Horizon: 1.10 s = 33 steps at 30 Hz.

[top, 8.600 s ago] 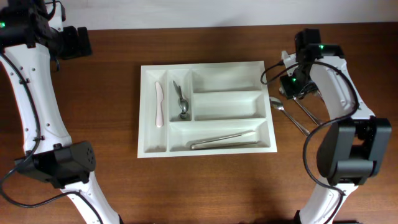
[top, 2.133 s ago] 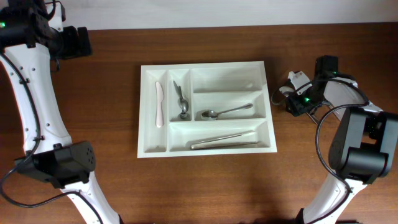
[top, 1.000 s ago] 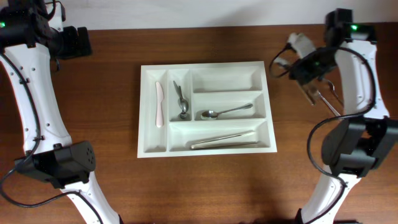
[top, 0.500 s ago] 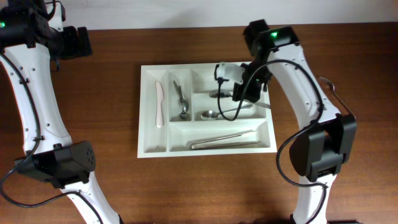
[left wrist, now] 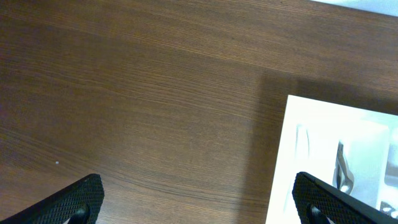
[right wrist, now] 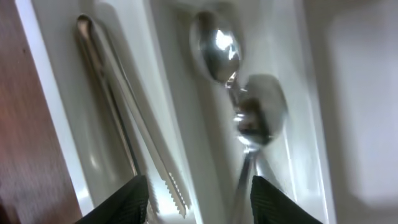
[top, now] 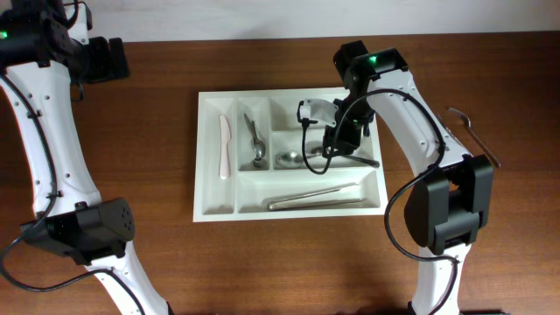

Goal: Pack container
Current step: 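Carry the spoon with the right gripper into the middle compartment, then lower the spoon into the middle compartment and open the right gripper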

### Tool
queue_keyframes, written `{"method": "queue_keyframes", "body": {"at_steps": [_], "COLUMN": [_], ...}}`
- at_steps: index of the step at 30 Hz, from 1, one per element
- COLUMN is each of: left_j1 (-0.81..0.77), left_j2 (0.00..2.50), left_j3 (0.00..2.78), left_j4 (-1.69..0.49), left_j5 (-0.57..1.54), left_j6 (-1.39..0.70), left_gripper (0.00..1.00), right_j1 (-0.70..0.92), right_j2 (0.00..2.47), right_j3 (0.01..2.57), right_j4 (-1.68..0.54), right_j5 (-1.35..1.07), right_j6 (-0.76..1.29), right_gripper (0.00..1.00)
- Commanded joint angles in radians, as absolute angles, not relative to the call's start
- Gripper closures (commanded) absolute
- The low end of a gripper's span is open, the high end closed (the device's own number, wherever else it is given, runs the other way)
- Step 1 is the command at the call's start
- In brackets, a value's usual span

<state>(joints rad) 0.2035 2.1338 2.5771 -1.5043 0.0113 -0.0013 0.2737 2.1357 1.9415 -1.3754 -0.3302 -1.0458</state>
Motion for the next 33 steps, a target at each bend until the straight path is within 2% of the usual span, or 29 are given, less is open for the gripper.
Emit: {"method": "queue_keyframes", "body": {"at_steps": [1, 5, 12, 14, 17, 19, 20, 28, 33], "left_j1": [0.207, 0.207, 0.207, 0.207, 0.207, 0.207, 0.207, 0.207, 0.207], "left_j2": [2.121, 2.121, 2.121, 2.121, 2.121, 2.121, 2.121, 2.121, 2.121], "left_j3": [2.584, 2.584, 2.584, 2.584, 2.584, 2.584, 2.584, 2.584, 2.584], "left_j4": [-1.504, -1.504, -1.504, -1.504, -1.504, -1.504, -1.504, -1.504, -1.504], "left_j5": [0.015, 0.015, 0.015, 0.015, 0.015, 0.015, 0.015, 0.015, 0.015], "left_j6": [-0.008, -0.008, -0.008, -0.008, -0.008, -0.008, -0.008, -0.008, -0.008], "left_gripper": [0.01, 0.01, 0.01, 0.01, 0.01, 0.01, 0.01, 0.01, 0.01], "right_j1": [0.251, 0.184, -0.027, -0.061, -0.074, -0.061, -0.057, 0.022, 0.072], "right_j2": [2.142, 2.137, 2.114, 2.114, 2.114, 2.115, 2.116, 2.116, 2.117], "right_j3": [1.960, 1.989, 1.996, 1.996, 1.996, 1.995, 1.995, 1.981, 1.892], "right_j4": [-1.368, -1.373, -1.414, -1.419, -1.439, -1.473, -1.486, -1.518, -1.430], "right_j5": [-0.332, -0.332, -0.329, -0.330, -0.336, -0.337, -0.338, -0.381, -0.373], "right_j6": [-0.936, -0.868, -0.724, -0.693, -0.694, -0.693, -0.693, -0.671, -0.663], "right_gripper": [0.46, 0.47, 0.50, 0.54, 0.64, 0.90, 0.96, 0.96, 0.96]}}
